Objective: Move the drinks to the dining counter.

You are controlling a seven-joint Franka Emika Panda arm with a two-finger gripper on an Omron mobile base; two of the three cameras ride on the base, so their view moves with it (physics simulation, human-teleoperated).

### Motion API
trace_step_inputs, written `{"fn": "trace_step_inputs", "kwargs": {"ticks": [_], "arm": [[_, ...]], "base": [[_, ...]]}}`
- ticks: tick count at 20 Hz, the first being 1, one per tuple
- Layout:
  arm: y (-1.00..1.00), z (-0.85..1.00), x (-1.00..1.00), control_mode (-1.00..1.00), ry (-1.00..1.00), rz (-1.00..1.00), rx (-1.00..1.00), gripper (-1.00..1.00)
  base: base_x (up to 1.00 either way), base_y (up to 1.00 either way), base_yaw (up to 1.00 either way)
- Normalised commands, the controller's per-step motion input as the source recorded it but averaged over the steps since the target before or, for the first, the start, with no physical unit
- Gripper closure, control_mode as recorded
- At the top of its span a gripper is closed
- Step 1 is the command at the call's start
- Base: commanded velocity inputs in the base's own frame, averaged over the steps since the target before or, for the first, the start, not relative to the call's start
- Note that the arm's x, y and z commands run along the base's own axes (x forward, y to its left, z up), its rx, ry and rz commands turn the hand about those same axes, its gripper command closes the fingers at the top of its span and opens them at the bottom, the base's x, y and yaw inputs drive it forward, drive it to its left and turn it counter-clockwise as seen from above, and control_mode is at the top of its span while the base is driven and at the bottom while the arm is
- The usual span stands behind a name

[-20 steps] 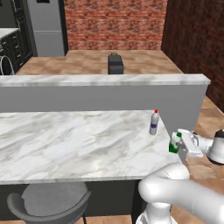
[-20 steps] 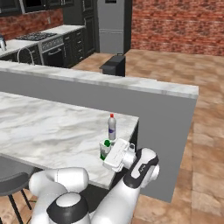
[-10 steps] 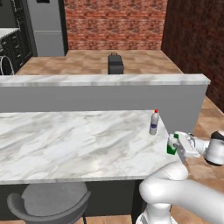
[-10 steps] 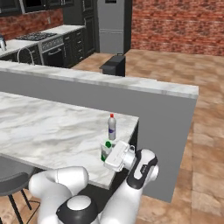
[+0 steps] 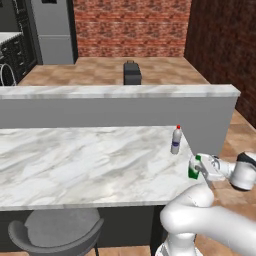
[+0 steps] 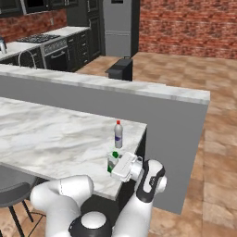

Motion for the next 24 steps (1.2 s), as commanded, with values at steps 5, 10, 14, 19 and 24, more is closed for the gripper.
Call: {"fn": "trace_step_inputs", "kwargs": {"ticks": [5, 10, 14, 19, 24], "arm": [[-0.09, -0.24, 0.02, -1.0, 0.0, 0.0, 0.0, 1.0], [-0.13, -0.28, 0.02, -1.0, 0.0, 0.0, 0.0, 1.0], [-0.13, -0.24, 0.02, -1.0, 0.0, 0.01, 0.0, 1.0], [-0.01, -0.24, 0.05, -1.0, 0.0, 0.0, 0.0, 1.0], [0.0, -0.24, 0.08, -1.0, 0.0, 0.0, 0.0, 1.0]], "base": [[0.0, 0.0, 0.0], [0.0, 0.0, 0.0], [0.0, 0.0, 0.0], [0.0, 0.0, 0.0], [0.0, 0.0, 0.0]]}}
